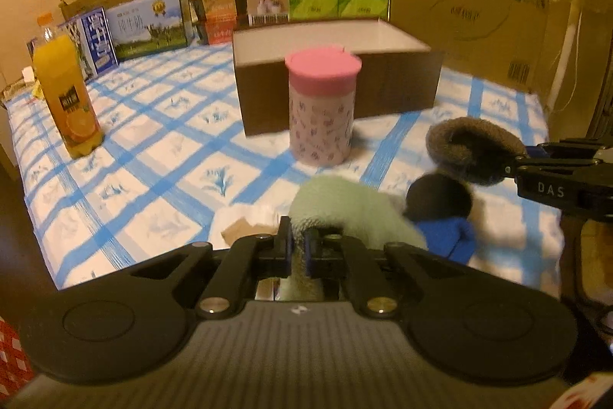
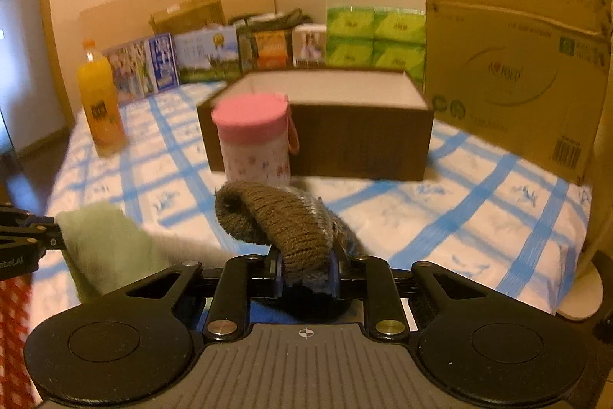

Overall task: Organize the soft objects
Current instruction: 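Carry the towel and sock into the brown box and open both tools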

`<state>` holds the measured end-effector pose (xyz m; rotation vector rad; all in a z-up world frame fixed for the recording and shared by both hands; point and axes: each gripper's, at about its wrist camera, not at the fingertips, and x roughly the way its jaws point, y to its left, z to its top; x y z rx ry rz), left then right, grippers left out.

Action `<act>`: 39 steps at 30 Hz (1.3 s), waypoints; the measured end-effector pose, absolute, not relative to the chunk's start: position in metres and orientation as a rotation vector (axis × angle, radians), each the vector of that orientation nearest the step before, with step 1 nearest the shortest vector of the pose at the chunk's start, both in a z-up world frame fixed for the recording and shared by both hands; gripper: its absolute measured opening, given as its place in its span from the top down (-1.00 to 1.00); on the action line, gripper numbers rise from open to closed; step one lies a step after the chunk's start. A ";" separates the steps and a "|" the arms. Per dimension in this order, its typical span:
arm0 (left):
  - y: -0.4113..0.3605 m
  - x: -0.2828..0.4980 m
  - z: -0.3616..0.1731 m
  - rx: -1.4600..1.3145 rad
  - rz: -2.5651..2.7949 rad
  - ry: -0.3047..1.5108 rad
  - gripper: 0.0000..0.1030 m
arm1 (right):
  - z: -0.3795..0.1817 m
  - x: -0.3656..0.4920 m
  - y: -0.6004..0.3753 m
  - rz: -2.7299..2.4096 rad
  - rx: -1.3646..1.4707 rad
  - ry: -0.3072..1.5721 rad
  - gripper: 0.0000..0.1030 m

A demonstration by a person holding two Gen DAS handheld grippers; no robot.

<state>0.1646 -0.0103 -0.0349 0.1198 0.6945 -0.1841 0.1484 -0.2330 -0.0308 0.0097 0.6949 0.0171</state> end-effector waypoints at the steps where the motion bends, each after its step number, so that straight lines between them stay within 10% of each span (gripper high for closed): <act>1: -0.011 0.163 -0.029 0.118 -0.184 0.687 0.89 | -0.024 0.147 -0.234 0.026 0.018 0.682 0.57; 39: -0.011 0.271 0.132 0.051 -0.194 0.481 0.90 | 0.092 0.248 -0.300 0.162 0.260 0.573 0.57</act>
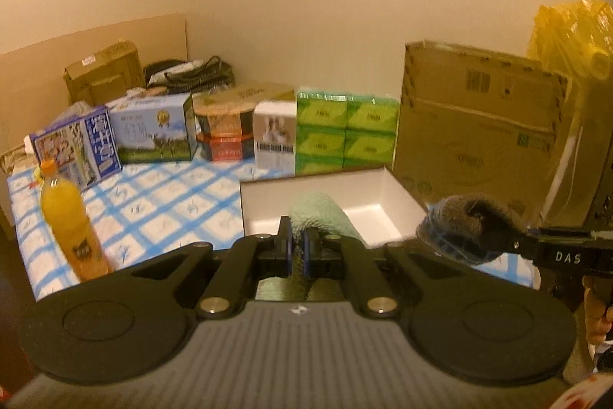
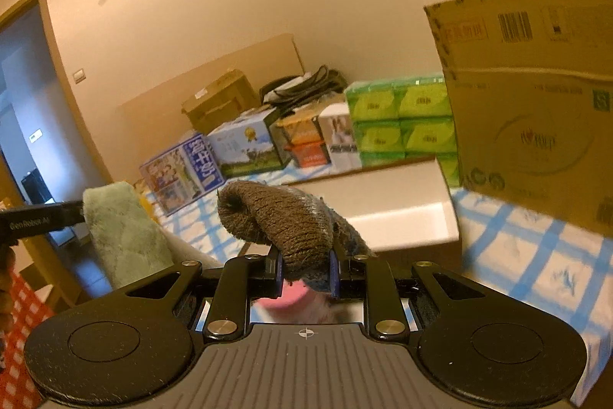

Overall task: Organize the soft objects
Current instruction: 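Carry the towel and sock into the brown box and open both tools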

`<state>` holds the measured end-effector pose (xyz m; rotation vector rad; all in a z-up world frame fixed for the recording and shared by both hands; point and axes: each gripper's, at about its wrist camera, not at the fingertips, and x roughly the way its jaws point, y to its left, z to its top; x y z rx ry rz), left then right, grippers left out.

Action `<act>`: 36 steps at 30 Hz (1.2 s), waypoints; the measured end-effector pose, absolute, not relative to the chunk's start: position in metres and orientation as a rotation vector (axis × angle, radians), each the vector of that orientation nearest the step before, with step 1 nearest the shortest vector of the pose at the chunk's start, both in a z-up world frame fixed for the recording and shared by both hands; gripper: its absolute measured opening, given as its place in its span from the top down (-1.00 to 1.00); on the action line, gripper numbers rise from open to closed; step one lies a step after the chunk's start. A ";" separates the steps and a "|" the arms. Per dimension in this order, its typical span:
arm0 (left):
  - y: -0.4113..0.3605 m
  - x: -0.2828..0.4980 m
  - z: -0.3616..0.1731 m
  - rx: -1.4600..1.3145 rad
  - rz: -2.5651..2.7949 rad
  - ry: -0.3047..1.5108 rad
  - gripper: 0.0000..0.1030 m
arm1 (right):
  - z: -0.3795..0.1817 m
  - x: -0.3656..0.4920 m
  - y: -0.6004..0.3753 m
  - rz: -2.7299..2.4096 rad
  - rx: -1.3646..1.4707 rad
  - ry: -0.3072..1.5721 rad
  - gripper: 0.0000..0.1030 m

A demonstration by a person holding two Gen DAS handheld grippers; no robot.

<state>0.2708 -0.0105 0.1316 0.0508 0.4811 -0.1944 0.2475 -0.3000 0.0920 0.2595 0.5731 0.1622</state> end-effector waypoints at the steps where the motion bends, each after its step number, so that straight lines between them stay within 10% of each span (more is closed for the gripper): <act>1: -0.010 0.279 0.135 0.048 -0.193 0.473 0.90 | 0.093 0.256 -0.302 0.162 0.258 0.566 0.57; 31: -0.034 0.553 0.004 0.069 -0.179 0.630 0.76 | -0.040 0.480 -0.380 0.095 0.125 0.642 0.55; 36: -0.030 0.566 -0.038 0.112 -0.161 0.754 0.34 | -0.058 0.485 -0.380 0.010 0.094 0.694 -0.24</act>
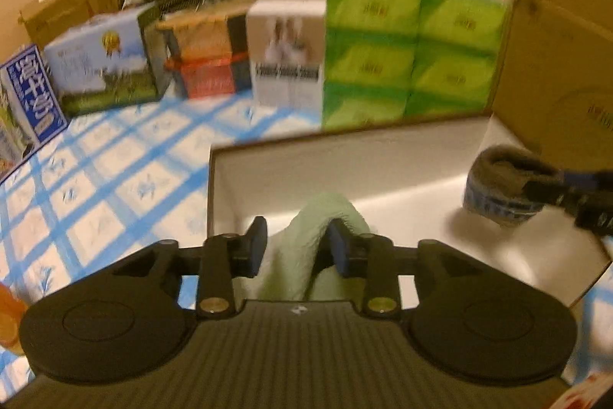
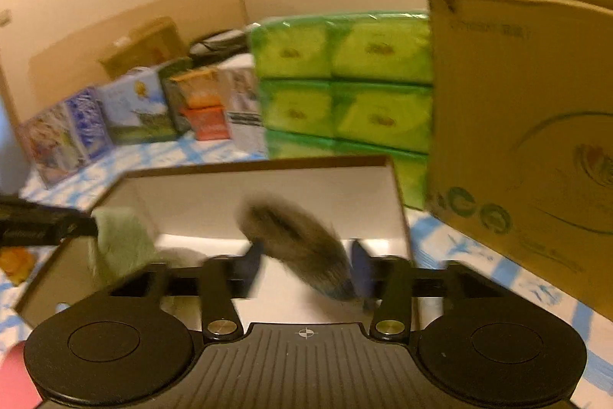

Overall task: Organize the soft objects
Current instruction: 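Carry the towel and sock into the brown box and open both tools, then move both tools back over the remaining soft items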

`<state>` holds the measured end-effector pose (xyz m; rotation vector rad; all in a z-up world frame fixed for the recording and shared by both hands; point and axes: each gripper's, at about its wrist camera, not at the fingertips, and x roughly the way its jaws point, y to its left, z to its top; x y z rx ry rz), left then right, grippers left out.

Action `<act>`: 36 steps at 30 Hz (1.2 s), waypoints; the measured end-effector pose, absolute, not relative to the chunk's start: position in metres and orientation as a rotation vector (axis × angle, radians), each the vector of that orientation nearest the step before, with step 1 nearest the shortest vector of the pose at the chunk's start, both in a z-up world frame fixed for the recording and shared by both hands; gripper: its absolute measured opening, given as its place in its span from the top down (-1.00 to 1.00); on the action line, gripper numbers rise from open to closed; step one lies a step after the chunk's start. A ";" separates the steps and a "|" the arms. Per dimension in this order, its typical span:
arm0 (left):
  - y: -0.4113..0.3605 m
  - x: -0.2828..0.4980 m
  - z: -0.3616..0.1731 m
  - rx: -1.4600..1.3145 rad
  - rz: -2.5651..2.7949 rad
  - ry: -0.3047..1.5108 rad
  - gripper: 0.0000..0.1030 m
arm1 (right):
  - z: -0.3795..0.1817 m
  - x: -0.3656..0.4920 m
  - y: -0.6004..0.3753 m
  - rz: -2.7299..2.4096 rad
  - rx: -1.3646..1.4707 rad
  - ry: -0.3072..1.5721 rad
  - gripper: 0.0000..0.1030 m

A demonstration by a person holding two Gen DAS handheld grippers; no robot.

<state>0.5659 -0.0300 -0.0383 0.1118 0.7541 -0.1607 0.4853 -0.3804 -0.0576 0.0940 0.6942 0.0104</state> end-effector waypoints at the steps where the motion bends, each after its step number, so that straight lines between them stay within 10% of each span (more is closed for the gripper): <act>1: -0.027 0.564 -0.043 0.111 -0.163 0.764 0.29 | -0.058 0.483 -0.381 0.012 0.088 0.686 -0.31; 36: 0.049 0.275 0.045 -0.102 -0.158 0.740 0.24 | 0.044 0.237 -0.311 0.071 0.335 0.707 -0.36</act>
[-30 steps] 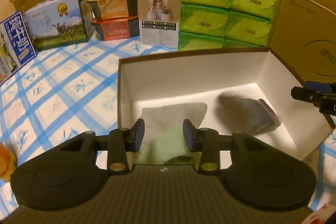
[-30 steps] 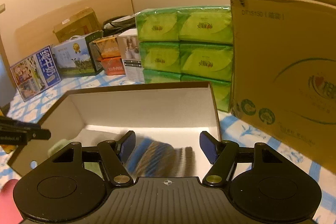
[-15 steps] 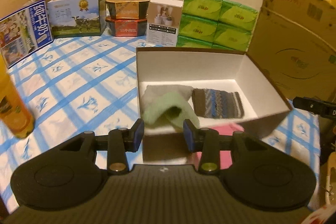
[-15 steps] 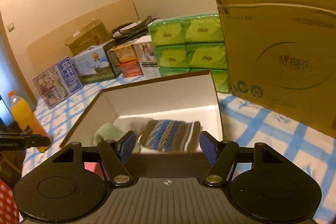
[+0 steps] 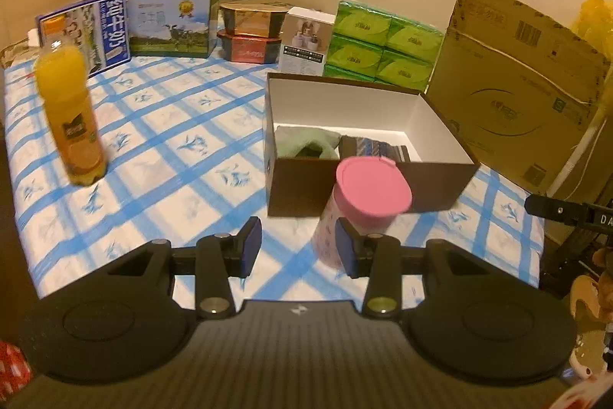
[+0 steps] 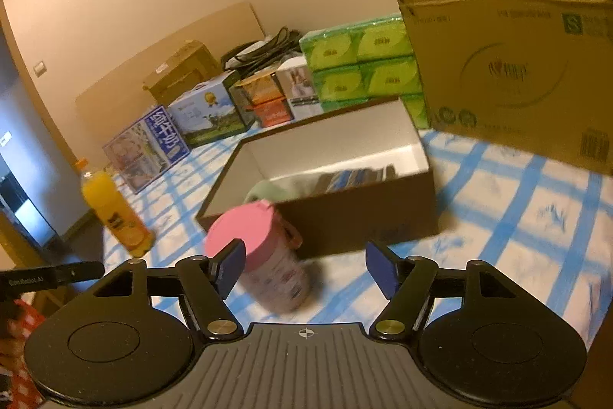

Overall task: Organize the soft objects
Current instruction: 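Move both tools back over the remaining soft items, then grasp the red-and-white bandage strip with the left tool while the right tool grasps the cream scrunchie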

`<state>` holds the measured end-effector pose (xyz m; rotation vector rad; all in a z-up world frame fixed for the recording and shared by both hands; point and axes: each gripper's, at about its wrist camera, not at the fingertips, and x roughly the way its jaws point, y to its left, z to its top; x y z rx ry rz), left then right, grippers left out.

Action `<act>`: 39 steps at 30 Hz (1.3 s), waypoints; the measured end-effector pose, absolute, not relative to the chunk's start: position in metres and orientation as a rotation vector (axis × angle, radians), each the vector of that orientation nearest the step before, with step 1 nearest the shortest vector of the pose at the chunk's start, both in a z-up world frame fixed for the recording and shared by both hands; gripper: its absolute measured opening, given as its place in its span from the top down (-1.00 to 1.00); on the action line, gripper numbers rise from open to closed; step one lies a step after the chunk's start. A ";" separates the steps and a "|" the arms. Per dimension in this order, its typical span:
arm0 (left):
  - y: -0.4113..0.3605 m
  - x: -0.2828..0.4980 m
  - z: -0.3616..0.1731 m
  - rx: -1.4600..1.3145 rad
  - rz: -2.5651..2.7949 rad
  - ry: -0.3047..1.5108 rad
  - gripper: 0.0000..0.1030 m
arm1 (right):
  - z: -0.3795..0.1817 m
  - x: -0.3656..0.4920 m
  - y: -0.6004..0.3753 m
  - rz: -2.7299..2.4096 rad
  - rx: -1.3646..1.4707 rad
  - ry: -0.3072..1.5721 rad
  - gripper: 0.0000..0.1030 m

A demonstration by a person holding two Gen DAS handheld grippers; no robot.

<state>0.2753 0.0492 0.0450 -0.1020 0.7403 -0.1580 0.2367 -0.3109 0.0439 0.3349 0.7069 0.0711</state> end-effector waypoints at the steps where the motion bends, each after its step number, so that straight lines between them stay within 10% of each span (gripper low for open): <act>1: 0.052 0.267 0.046 -0.108 -0.158 0.741 0.24 | 0.045 0.230 -0.308 0.075 0.342 0.708 -0.38; 39: 0.089 0.124 -0.024 -0.068 -0.068 0.907 0.19 | -0.023 0.115 -0.209 0.128 0.221 0.934 -0.40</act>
